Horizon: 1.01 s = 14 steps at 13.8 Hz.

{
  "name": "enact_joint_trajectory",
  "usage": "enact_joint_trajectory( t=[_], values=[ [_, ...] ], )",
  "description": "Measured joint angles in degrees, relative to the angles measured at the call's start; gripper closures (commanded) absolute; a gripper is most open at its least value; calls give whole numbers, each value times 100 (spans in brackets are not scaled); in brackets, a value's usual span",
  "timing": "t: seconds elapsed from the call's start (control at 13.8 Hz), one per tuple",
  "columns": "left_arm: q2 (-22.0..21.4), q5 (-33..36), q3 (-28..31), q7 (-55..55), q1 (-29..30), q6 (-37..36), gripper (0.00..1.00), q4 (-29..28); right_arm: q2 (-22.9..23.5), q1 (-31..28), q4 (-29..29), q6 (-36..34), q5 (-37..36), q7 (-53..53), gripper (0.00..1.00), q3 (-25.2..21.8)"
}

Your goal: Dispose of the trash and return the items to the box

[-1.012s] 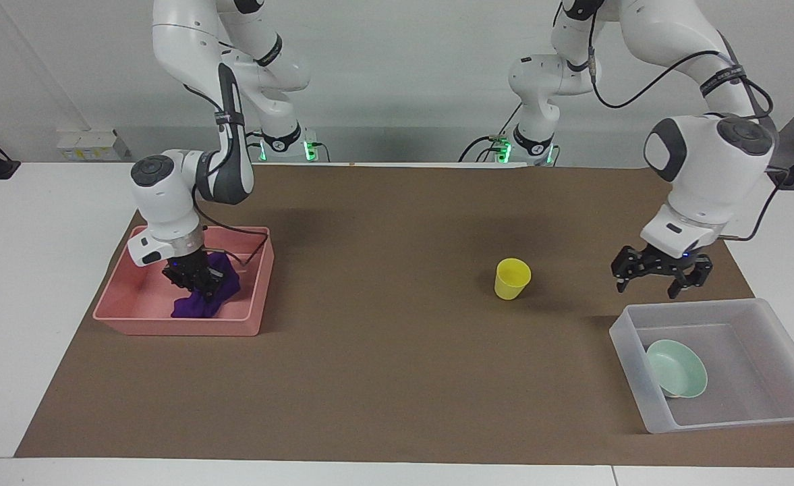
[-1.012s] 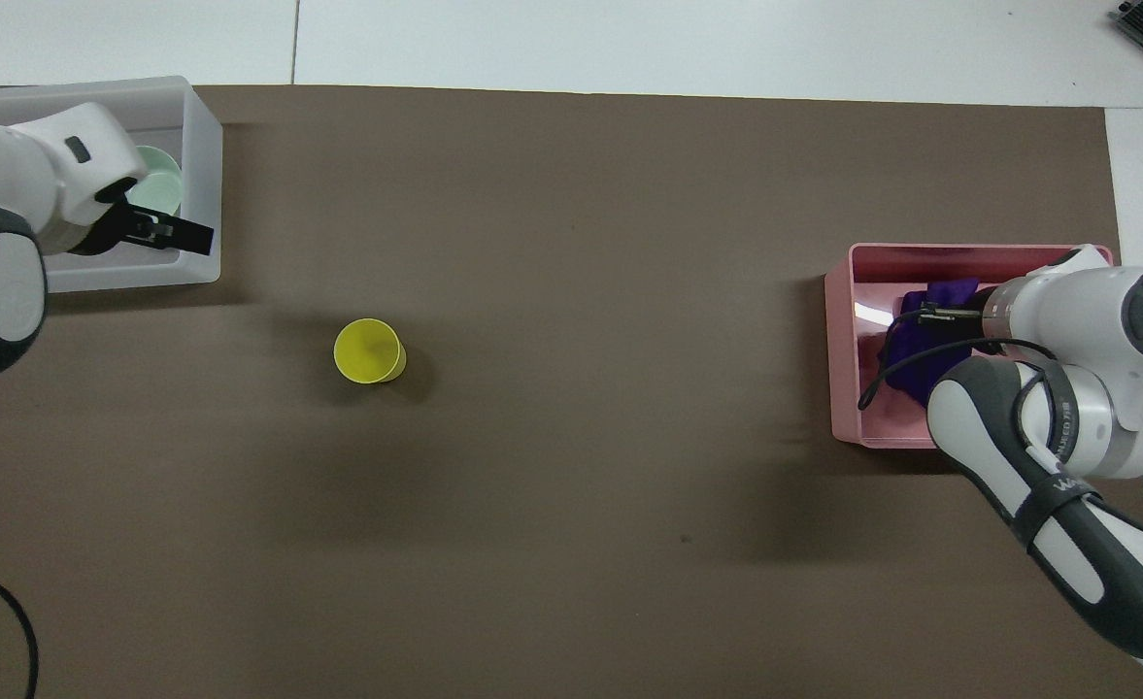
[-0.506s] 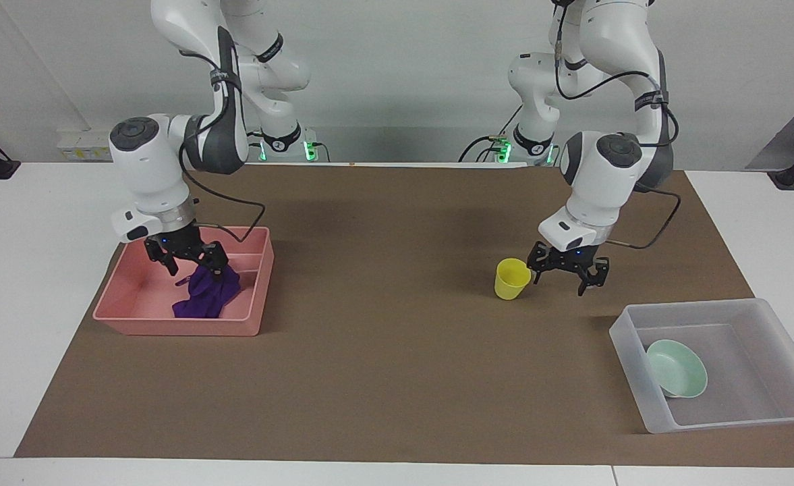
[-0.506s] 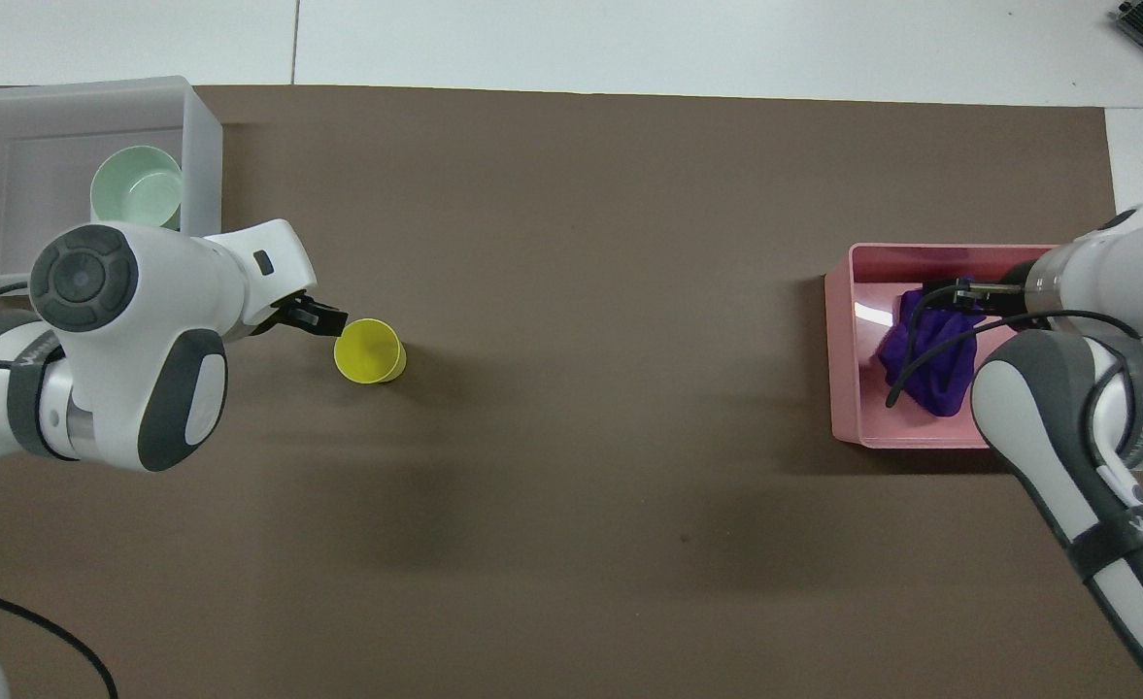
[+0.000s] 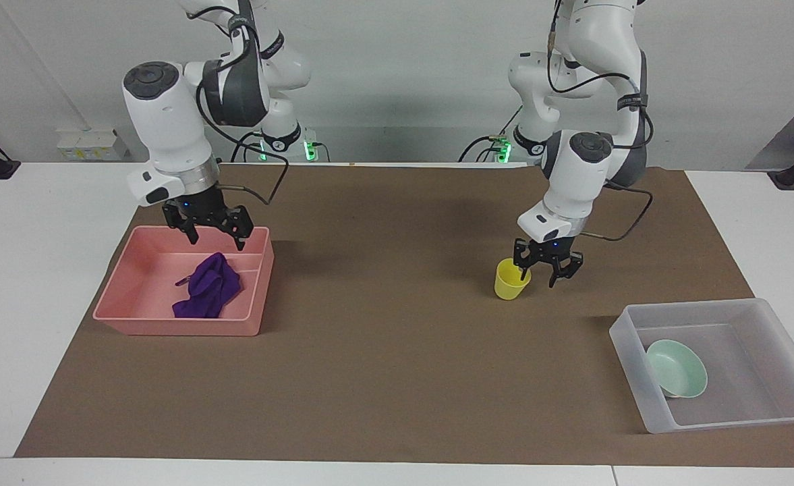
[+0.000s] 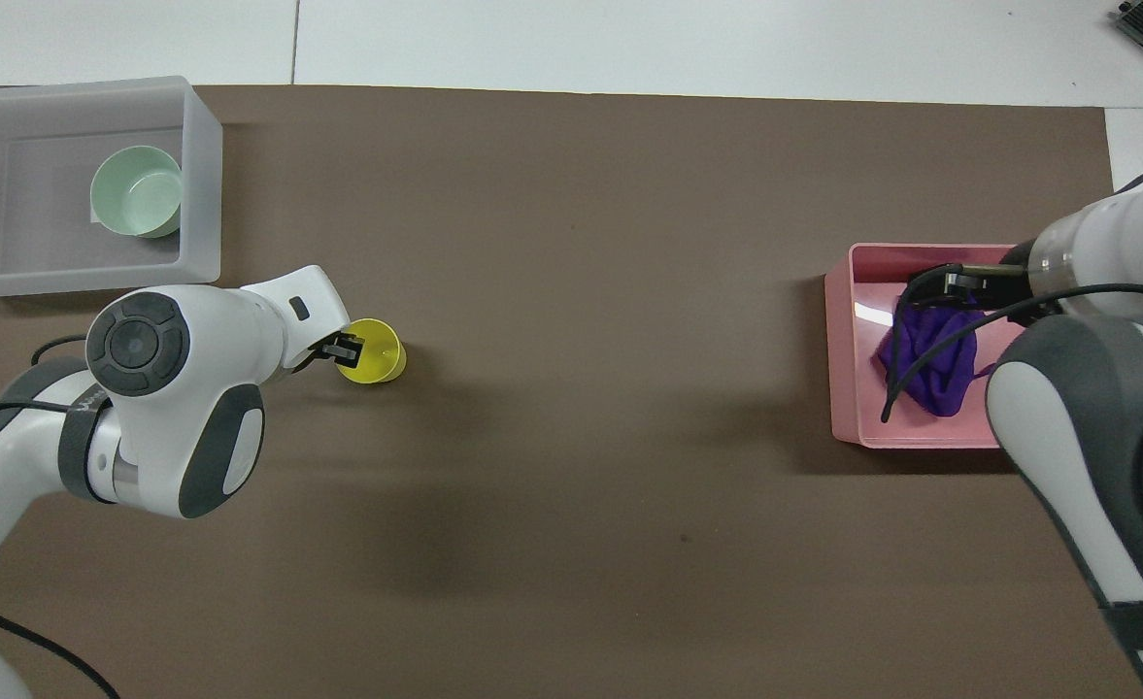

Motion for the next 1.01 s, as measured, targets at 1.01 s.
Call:
enact_joint_trajectory(
  t=[1.01],
  values=[
    [-150, -94, 179, -257, 774, -681, 100, 1253, -388, -583, 1354, -2116, 232, -866, 0, -118]
  ],
)
